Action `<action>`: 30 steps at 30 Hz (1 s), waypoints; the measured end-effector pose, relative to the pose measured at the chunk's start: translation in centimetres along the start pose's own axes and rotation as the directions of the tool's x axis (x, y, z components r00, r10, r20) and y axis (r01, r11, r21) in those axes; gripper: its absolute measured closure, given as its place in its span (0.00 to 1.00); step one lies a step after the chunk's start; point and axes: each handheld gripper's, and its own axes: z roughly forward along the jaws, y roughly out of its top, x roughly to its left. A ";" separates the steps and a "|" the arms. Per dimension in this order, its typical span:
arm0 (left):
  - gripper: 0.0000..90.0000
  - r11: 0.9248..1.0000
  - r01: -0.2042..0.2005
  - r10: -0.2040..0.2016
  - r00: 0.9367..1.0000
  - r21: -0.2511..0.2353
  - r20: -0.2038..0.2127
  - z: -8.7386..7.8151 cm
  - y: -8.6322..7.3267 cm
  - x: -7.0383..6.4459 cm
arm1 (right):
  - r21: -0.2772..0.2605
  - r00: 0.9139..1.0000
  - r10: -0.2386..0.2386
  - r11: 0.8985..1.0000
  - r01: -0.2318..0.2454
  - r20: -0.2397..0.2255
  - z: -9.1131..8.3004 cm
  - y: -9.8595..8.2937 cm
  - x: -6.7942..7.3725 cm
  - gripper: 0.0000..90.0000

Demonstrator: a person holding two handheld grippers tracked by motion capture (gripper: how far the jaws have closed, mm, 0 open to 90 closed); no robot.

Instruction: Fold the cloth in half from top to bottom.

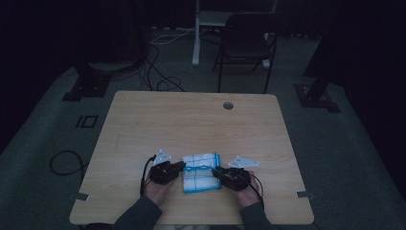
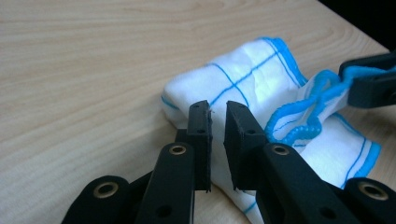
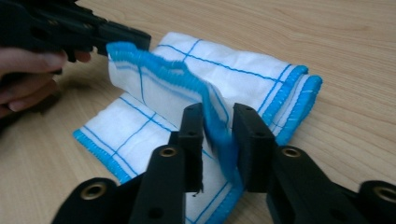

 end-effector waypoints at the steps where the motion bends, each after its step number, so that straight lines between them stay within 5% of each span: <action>1: 0.90 1.000 0.001 -0.001 1.000 0.002 -0.002 0.0 -0.1 -0.1 | 0.000 1.000 0.000 1.000 0.000 -0.003 -0.1 0.0 0.1 0.79; 18: 0.83 0.997 -0.061 0.062 0.998 0.037 -0.012 -1.0 -2.0 -1.5 | -0.063 0.999 0.040 0.997 -0.038 0.022 -2.0 0.3 -1.3 0.73; 30: 0.82 0.995 -0.084 0.086 0.996 0.061 -0.028 -1.0 -2.3 -2.0 | 0.043 1.000 0.017 0.999 -0.016 -0.023 -0.4 -0.4 -0.3 0.67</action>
